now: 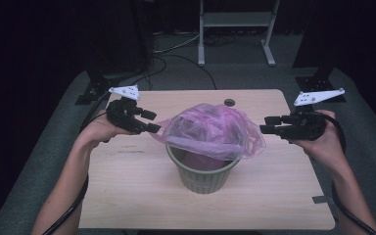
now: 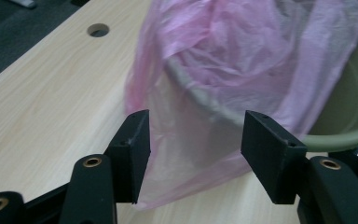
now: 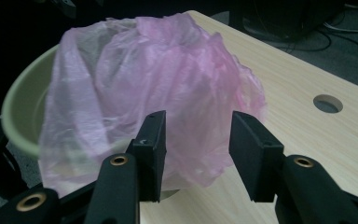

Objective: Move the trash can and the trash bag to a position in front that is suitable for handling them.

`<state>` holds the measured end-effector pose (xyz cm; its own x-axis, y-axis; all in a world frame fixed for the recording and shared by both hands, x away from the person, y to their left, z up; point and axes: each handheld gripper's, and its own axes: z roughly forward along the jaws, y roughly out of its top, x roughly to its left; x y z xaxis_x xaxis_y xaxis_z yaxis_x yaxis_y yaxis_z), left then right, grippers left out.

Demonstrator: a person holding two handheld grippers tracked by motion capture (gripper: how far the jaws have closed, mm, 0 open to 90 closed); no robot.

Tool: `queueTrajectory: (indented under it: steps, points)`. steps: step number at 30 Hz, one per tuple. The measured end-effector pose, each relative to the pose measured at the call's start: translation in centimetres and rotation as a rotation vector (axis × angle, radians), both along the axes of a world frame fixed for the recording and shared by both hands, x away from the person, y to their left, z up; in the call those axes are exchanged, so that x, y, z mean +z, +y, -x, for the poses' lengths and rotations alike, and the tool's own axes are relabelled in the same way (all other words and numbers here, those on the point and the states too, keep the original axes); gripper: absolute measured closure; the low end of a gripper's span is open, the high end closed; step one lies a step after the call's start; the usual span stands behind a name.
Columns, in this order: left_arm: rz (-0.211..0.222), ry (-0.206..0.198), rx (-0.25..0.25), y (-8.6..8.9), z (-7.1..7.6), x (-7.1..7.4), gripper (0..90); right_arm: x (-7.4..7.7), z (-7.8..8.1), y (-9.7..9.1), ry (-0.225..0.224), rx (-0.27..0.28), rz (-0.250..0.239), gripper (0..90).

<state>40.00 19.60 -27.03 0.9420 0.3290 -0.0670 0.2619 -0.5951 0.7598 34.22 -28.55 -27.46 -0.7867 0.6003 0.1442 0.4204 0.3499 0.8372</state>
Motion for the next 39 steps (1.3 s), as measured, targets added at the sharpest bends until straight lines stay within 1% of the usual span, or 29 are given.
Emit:
queueTrajectory:
  steps: [1, 2, 3, 4, 5, 6, 7, 8, 9, 10, 11, 13, 14, 15, 16, 19, 23, 24, 27, 28, 30, 31, 32, 33, 34, 35, 36, 37, 39]
  points:
    - [0.000, 0.000, 0.000, 0.0, 0.0, 0.0, 40.1, 0.0, 0.0, 0.0, 0.000, 0.000, 0.000, 55.7]
    - [-0.002, -0.001, -0.014, -0.2, 0.4, 0.2, 39.5, 0.6, 0.8, 0.0, -0.015, 0.015, 0.003, 55.2]
    - [-0.002, -0.001, -0.014, -0.2, 0.4, 0.2, 39.3, 0.6, 0.8, 0.0, -0.015, 0.015, 0.003, 55.2]
    - [-0.004, -0.004, -0.022, -0.3, 0.5, 0.2, 38.9, 1.2, 1.5, 0.0, -0.029, 0.034, -0.001, 54.9]
    - [-0.006, -0.002, -0.026, -0.4, 0.7, 0.3, 38.9, 1.2, 1.5, 0.0, -0.029, 0.034, -0.001, 54.9]
    - [-0.007, -0.002, -0.032, -0.4, 0.8, 0.3, 38.4, 1.6, 2.0, 0.1, -0.031, 0.058, -0.007, 54.5]
    - [-0.008, 0.001, -0.037, -0.5, 0.9, 0.3, 38.4, 1.6, 2.0, 0.1, -0.031, 0.058, -0.007, 54.5]
    - [-0.015, 0.000, -0.047, -0.6, 1.0, 0.1, 37.8, 1.8, 2.4, 0.4, -0.035, 0.084, -0.003, 53.8]
    - [-0.015, 0.000, -0.047, -0.6, 1.0, 0.1, 37.5, 1.8, 2.4, 0.4, -0.035, 0.084, -0.003, 53.8]
    - [-0.025, -0.001, -0.053, -0.6, 1.1, -0.1, 36.9, 1.8, 2.7, 0.8, -0.033, 0.111, 0.000, 52.9]
    - [-0.025, -0.001, -0.053, -0.6, 1.1, -0.1, 36.2, 1.8, 2.7, 0.8, -0.033, 0.111, 0.000, 52.9]
    - [-0.031, 0.004, -0.060, -0.6, 1.1, -0.3, 35.7, 1.7, 2.8, 1.3, -0.032, 0.149, 0.001, 52.2]
    - [-0.031, 0.004, -0.060, -0.6, 1.1, -0.3, 35.7, 1.7, 2.8, 1.3, -0.032, 0.149, 0.001, 52.2]
    - [-0.033, 0.004, -0.064, -0.6, 1.1, -0.3, 35.1, 1.5, 2.8, 1.6, -0.020, 0.175, 0.004, 52.0]
    - [-0.030, 0.008, -0.064, -0.6, 1.2, -0.4, 35.1, 1.5, 2.8, 1.6, -0.020, 0.175, 0.004, 52.0]
    - [-0.034, 0.013, -0.069, -0.5, 1.2, -0.6, 33.3, 0.8, 2.8, 2.2, 0.000, 0.207, 0.018, 50.4]
    - [-0.038, 0.014, -0.079, -0.4, 1.3, -0.7, 31.9, 0.3, 2.8, 2.5, 0.012, 0.229, 0.022, 49.2]
    - [-0.042, 0.014, -0.084, -0.4, 1.4, -0.8, 31.9, 0.0, 2.8, 2.7, 0.017, 0.243, 0.036, 48.3]
    - [-0.046, 0.009, -0.094, -0.4, 1.4, -0.9, 31.8, -0.4, 3.0, 3.0, 0.020, 0.258, 0.049, 47.3]
    - [-0.053, 0.009, -0.101, -0.4, 1.5, -1.0, 31.4, -0.6, 3.1, 3.3, 0.020, 0.278, 0.067, 46.6]
    - [-0.059, 0.009, -0.104, -0.5, 1.5, -1.2, 30.9, -0.9, 3.3, 3.7, 0.026, 0.286, 0.089, 46.0]
    - [-0.059, 0.009, -0.104, -0.5, 1.5, -1.2, 31.1, -0.9, 3.3, 3.7, 0.026, 0.286, 0.089, 46.0]
    - [-0.062, 0.012, -0.108, -0.5, 1.4, -1.2, 31.6, -1.1, 3.3, 3.9, 0.027, 0.293, 0.111, 45.8]
    - [-0.061, 0.019, -0.108, -0.6, 1.4, -1.3, 31.6, -1.1, 3.3, 3.9, 0.027, 0.293, 0.111, 45.8]
    - [-0.071, 0.019, -0.109, -0.6, 1.3, -1.4, 32.2, -1.4, 3.3, 4.1, 0.028, 0.291, 0.127, 45.6]
    - [-0.071, 0.019, -0.109, -0.6, 1.3, -1.4, 32.2, -1.4, 3.3, 4.1, 0.028, 0.291, 0.127, 45.6]
    - [-0.077, 0.022, -0.111, -0.7, 1.2, -1.5, 32.2, -1.7, 3.3, 4.3, 0.024, 0.296, 0.144, 45.2]
    - [-0.077, 0.023, -0.108, -0.7, 1.3, -1.6, 32.2, -1.7, 3.3, 4.3, 0.024, 0.296, 0.144, 45.2]
    - [-0.083, 0.020, -0.113, -0.8, 1.2, -1.7, 32.1, -2.1, 3.2, 4.6, 0.020, 0.302, 0.162, 44.9]
